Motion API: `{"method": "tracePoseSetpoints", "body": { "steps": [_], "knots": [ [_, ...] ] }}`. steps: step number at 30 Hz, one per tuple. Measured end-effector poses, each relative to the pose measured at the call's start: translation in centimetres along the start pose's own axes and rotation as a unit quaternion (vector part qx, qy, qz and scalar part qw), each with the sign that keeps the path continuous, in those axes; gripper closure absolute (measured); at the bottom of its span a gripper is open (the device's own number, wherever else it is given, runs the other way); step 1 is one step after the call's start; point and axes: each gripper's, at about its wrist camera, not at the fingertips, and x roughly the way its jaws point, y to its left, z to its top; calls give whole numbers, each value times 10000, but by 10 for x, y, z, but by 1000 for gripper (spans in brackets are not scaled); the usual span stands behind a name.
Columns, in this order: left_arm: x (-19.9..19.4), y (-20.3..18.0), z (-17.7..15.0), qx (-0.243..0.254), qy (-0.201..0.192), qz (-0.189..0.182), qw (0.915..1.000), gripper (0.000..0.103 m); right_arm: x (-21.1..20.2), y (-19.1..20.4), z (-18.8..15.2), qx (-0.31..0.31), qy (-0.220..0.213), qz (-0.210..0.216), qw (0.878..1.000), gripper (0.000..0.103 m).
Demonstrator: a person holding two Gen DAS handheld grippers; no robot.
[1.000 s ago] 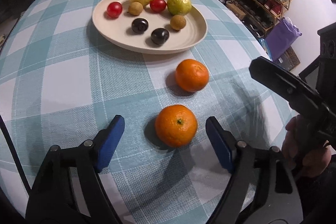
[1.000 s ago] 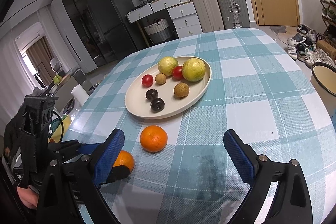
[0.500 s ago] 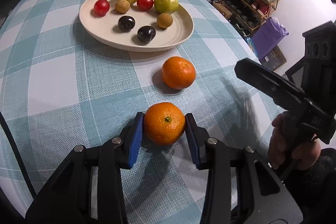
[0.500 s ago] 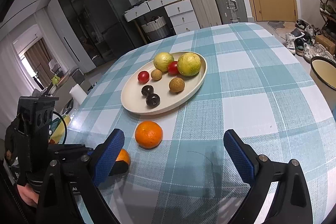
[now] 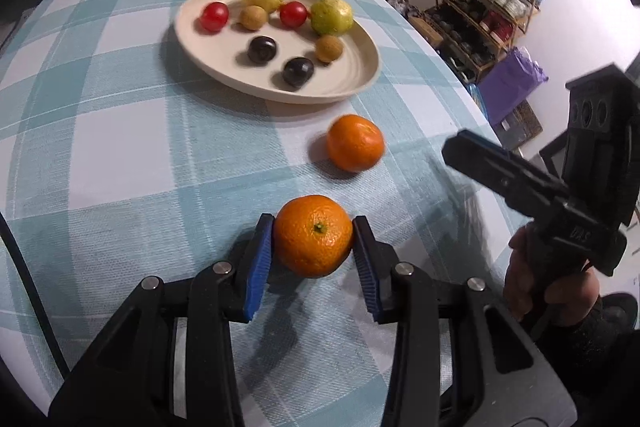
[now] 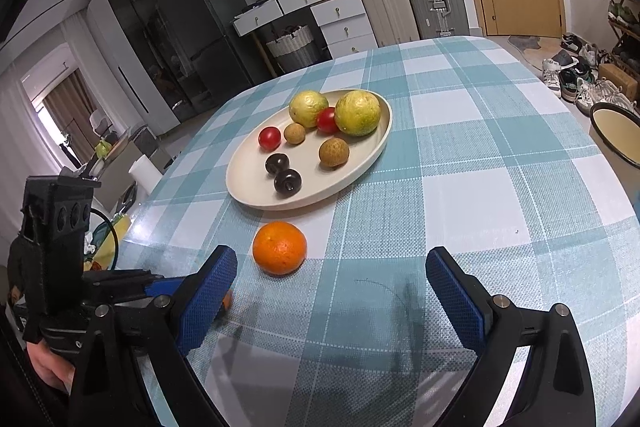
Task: Organize fruits
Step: 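Close the right gripper on the other orange while the left gripper holds its orange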
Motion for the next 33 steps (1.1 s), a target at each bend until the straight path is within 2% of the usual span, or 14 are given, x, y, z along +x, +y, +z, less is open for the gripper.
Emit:
{"method": "tracePoseSetpoints", "body": {
  "steps": [15,24,28,32,33],
  "knots": [
    [-20,40,-5,-385,-192,-35,9991,67,42,24,3,-176,443,320,9983,6],
    [-26,53,-9,-571,-255,-3,9980,67,62,39,9,-529,655,248,9961,6],
    [-29,55,-9,-615,-300,32,9977,67,69,45,12,-775,749,76,9941,16],
    [-31,54,-8,-583,-292,74,9978,67,74,49,14,-915,801,33,9926,38],
    [-31,53,-8,-578,-295,79,9979,67,74,48,14,-904,808,56,9926,52]
  ]
}}
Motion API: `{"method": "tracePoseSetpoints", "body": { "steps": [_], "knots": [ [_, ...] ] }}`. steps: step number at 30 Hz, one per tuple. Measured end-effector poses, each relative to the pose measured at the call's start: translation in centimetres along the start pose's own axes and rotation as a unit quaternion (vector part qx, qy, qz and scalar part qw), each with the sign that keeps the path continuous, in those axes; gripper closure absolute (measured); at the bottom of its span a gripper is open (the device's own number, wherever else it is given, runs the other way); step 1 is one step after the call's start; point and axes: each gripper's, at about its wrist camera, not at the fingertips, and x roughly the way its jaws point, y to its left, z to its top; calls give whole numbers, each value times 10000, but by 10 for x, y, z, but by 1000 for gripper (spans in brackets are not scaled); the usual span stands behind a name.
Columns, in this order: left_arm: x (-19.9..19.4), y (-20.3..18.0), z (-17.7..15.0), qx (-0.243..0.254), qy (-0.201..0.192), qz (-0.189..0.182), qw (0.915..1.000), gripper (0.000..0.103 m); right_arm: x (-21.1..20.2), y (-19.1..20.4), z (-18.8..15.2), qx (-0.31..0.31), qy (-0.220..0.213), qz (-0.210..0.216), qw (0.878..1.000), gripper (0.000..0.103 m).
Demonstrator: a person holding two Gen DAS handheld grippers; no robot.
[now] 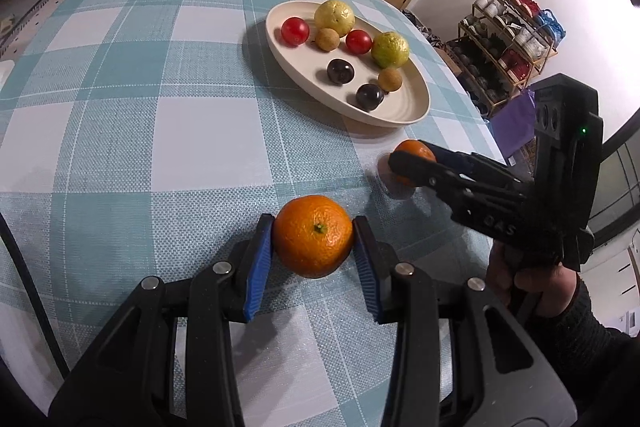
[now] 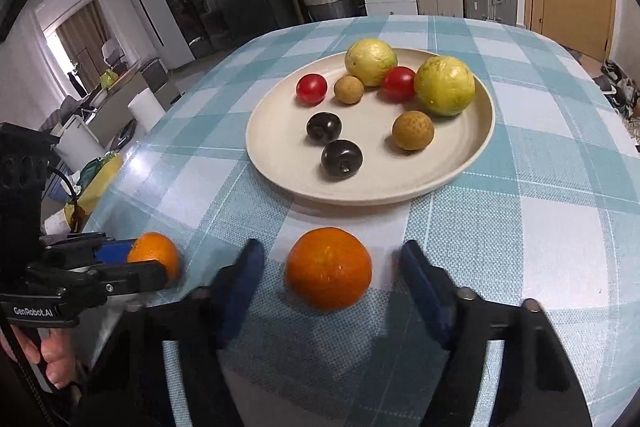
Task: Organize fruits
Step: 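Close the right gripper on the other orange while the left gripper holds its orange, then carry both oranges onto the cream plate and open both grippers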
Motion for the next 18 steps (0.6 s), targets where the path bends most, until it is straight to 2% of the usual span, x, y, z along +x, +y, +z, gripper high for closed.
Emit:
{"method": "tracePoseSetpoints", "body": {
  "steps": [1,6,18],
  "knots": [
    [0,0,0,1,-8,3,10000,67,0,0,0,7,-4,26,10000,61],
    [-3,-3,1,28,-29,41,10000,67,-3,2,-4,-160,-63,-6,9999,62],
    [-8,-14,12,88,-107,138,9998,67,-21,-7,-12,-56,-264,176,9995,62]
  ]
}}
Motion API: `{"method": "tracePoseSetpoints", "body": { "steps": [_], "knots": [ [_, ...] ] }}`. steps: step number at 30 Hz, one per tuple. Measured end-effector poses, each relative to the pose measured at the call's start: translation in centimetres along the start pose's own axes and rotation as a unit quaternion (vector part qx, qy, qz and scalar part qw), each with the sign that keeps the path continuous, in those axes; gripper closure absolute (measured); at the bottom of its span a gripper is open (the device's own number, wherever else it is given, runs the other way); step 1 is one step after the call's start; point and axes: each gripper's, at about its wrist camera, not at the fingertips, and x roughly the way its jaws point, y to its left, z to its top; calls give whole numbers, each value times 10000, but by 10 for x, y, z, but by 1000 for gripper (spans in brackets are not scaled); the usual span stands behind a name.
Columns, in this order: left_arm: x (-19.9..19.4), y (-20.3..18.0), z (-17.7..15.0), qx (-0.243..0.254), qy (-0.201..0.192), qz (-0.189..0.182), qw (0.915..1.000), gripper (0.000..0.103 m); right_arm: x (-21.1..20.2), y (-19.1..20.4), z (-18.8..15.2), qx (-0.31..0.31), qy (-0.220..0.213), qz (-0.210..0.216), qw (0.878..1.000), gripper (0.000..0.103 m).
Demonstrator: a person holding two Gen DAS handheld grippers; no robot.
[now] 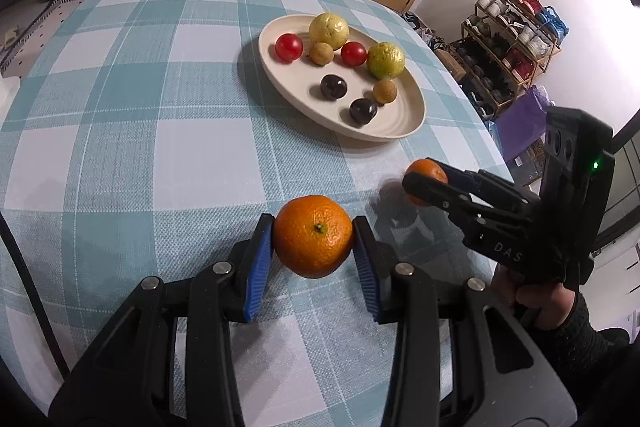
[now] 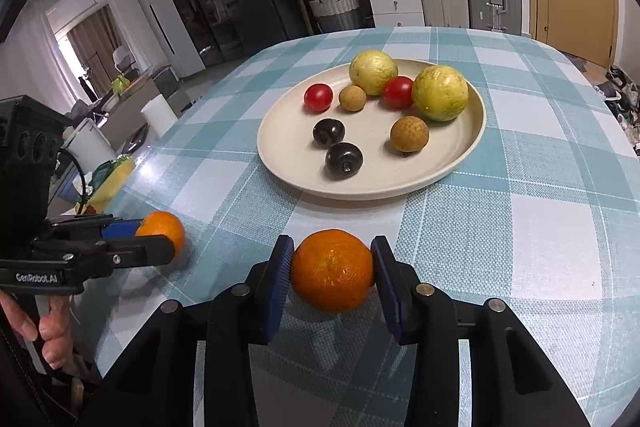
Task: Organize fruits
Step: 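Carry both oranges onto the cream plate and open both grippers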
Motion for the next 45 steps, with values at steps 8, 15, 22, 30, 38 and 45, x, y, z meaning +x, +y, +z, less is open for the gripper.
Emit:
{"method": "tracePoseSetpoints", "body": {
  "steps": [8,15,22,30,38,45],
  "knots": [
    [-5,-13,17,128,-171,-30,9998,67,-13,-7,3,52,-181,79,9998,62],
    [-3,-19,42,177,-300,-44,9994,67,-25,-11,13,77,-395,125,9991,62],
    [5,-22,71,168,-393,-121,9990,67,-28,-13,29,103,-543,231,9982,62],
    [26,-22,105,167,-386,-192,9989,67,-18,-19,54,137,-608,360,9974,62],
    [53,-18,131,162,-277,-277,9991,67,-2,-24,79,148,-628,393,9971,62],
    [73,-14,148,142,-191,-357,9991,67,14,-34,95,191,-604,347,9974,62]
  ]
}}
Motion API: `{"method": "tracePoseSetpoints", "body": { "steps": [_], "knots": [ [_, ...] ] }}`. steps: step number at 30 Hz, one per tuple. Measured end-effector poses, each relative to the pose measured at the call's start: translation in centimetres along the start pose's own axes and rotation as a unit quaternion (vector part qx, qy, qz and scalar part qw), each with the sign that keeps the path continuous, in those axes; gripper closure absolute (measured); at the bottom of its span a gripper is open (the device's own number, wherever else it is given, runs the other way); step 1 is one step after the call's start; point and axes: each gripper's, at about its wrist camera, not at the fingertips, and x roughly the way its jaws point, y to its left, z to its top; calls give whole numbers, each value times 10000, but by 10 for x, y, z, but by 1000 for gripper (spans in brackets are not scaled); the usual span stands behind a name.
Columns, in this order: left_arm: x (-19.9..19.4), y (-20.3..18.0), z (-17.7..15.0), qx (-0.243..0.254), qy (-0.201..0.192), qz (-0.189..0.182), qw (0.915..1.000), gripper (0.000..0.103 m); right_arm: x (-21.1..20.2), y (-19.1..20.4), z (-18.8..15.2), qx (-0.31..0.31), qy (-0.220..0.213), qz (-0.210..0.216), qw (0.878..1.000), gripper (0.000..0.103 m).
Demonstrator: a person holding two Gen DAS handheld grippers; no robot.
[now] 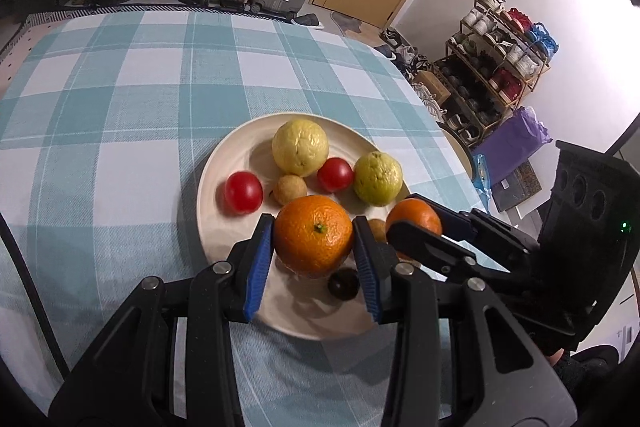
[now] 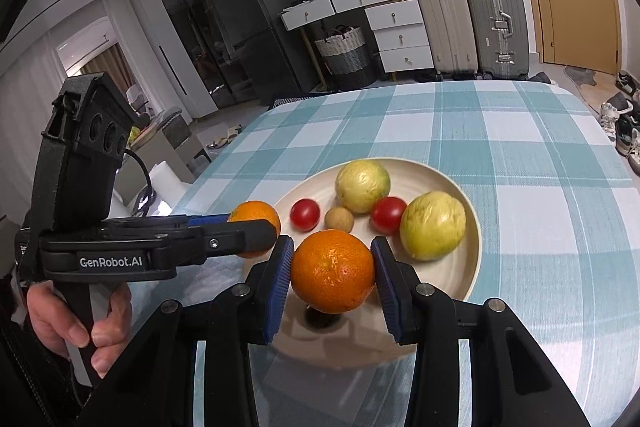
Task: Organize fruits
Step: 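Carry both oranges onto the cream plate and open both grippers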
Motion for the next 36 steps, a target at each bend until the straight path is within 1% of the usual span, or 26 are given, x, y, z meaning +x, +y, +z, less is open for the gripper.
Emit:
{"method": "tracePoseSetpoints", "body": {
  "steps": [6,18,26,28,30,32,33,36],
  "knots": [
    [18,5,10,-49,91,-73,9999,67,13,-9,8,-37,40,-124,9999,62],
    [46,6,17,-58,303,-218,9993,67,27,-23,22,129,12,-77,9999,62],
    [45,6,20,-125,223,-219,9994,67,31,-25,26,203,-2,-155,9997,60],
    [40,6,22,-157,143,-258,9994,63,27,-27,27,263,-92,-117,9995,52],
    [35,6,23,-212,102,-260,9994,49,23,-27,28,264,-180,-161,9994,51],
    [29,6,23,-241,50,-261,9994,43,18,-28,29,282,-246,-204,9991,48],
    [26,5,23,-238,33,-237,9994,41,15,-29,29,301,-282,-207,9989,44],
    [19,2,21,-225,-11,-203,9995,41,6,-29,28,317,-361,-272,9985,41]
  ]
}}
